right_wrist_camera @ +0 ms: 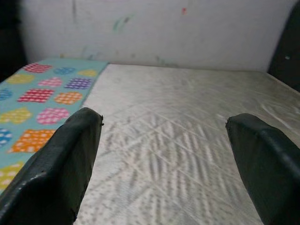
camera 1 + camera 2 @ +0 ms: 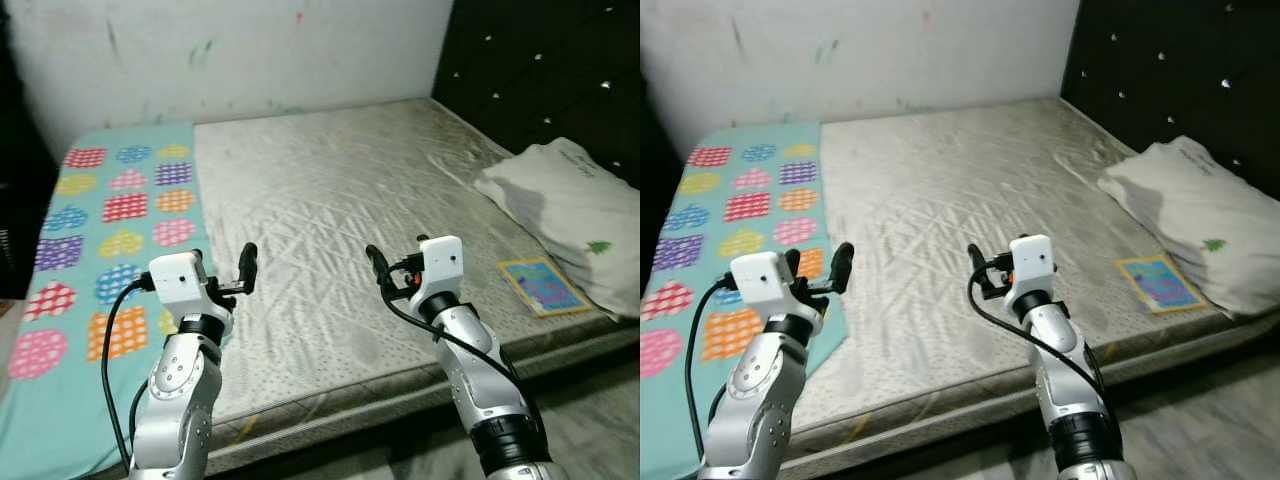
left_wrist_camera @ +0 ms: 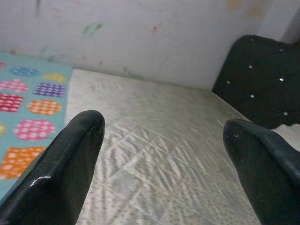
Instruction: Clean up the room
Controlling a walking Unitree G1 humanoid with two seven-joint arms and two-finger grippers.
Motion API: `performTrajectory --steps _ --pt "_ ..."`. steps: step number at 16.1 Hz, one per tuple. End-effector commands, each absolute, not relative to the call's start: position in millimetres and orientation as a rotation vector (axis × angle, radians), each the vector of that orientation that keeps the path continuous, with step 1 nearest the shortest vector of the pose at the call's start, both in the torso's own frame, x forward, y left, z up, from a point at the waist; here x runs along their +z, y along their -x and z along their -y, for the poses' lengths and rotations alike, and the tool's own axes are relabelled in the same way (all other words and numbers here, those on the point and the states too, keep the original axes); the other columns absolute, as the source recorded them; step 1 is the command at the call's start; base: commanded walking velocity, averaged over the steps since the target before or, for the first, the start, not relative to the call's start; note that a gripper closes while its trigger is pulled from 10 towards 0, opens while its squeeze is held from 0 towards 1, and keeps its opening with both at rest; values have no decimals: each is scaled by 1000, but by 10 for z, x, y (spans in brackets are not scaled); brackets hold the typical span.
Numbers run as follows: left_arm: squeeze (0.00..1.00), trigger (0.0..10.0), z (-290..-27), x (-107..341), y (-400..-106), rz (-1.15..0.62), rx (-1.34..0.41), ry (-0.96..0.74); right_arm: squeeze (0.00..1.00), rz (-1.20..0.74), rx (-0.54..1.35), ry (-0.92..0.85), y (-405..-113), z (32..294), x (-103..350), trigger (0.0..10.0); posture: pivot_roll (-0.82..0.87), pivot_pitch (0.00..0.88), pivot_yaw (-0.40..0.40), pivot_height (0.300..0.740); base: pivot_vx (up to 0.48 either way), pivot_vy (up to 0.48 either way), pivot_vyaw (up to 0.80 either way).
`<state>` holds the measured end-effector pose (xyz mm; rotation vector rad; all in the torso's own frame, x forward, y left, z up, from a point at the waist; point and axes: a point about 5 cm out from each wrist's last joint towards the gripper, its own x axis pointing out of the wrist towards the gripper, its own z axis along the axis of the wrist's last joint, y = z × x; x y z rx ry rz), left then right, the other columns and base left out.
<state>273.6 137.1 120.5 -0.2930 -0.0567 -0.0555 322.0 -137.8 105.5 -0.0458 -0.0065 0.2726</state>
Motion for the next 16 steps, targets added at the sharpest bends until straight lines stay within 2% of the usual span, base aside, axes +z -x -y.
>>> performTrajectory --steps 1,2,16 --pt "0 10000 -1360 1224 -2737 62 -48 306 0 37 276 59 -3251 1365 1134 10000 -138 0 38 740 0 0 800" --pt "0 10000 -1359 1225 -2737 62 -48 305 0 36 276 57 -3250 1365 1133 10000 -138 0 38 740 0 0 800" --pt "0 10000 -1363 1207 -2760 49 -46 299 0 34 272 54 -3266 1367 1136 10000 -142 0 38 740 0 478 0"
